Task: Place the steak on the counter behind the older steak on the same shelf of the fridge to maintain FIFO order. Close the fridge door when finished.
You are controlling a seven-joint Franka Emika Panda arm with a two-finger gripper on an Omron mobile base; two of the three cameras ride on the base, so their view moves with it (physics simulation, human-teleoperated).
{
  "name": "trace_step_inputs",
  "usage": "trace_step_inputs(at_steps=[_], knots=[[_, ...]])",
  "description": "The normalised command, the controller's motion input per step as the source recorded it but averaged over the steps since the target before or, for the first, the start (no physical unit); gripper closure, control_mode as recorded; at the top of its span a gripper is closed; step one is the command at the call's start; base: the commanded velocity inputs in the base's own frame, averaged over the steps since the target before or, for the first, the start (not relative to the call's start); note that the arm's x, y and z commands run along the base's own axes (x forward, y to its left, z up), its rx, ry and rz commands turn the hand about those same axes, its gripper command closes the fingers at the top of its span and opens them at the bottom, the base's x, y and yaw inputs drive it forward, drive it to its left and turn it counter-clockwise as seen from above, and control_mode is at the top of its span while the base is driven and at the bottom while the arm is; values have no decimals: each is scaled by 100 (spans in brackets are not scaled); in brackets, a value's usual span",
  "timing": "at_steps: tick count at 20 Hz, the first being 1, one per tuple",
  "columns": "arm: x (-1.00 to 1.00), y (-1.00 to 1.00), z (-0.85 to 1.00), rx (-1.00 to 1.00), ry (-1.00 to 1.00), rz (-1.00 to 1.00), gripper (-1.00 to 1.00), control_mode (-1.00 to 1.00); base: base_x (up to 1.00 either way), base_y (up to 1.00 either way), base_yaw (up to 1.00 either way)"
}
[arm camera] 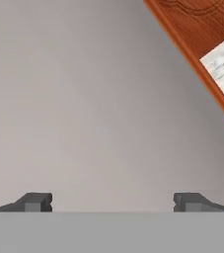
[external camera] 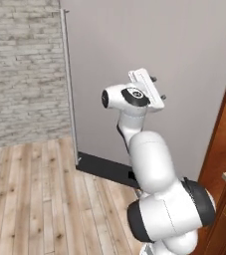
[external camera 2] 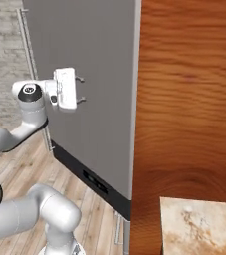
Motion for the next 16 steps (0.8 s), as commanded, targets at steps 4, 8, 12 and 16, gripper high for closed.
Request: trace_step_inputs(at_steps=[4,8,12,16], knots=[[18,-53,-13,0,0,-18,-100,-100,0,0,0],[5,-58,-15,0,-3,-18,-100,-100,0,0,0],[0,-64,-16,0,-6,-18,-100,-100,0,0,0],[0,-71,-20,0,-9,-17,-100,-100,0,0,0]])
